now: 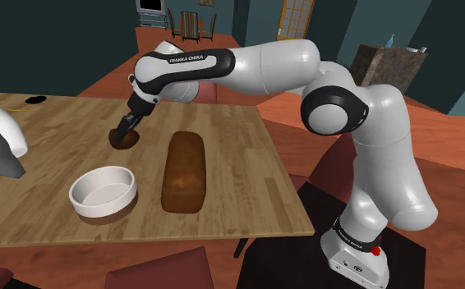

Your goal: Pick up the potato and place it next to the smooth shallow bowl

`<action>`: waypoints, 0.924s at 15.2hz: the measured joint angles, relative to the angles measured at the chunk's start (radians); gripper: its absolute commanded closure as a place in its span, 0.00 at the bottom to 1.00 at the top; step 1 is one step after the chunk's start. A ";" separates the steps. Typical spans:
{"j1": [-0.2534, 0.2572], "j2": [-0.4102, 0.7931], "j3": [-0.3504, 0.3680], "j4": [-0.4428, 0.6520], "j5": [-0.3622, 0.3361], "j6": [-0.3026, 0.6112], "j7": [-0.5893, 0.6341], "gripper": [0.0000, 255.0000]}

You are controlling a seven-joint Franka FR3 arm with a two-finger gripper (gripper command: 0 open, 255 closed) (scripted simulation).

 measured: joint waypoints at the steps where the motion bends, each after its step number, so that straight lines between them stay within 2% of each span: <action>1: -0.001 0.004 0.003 -0.006 0.005 0.009 -0.007 1.00; 14: -0.016 0.066 0.044 -0.069 0.076 0.120 -0.099 1.00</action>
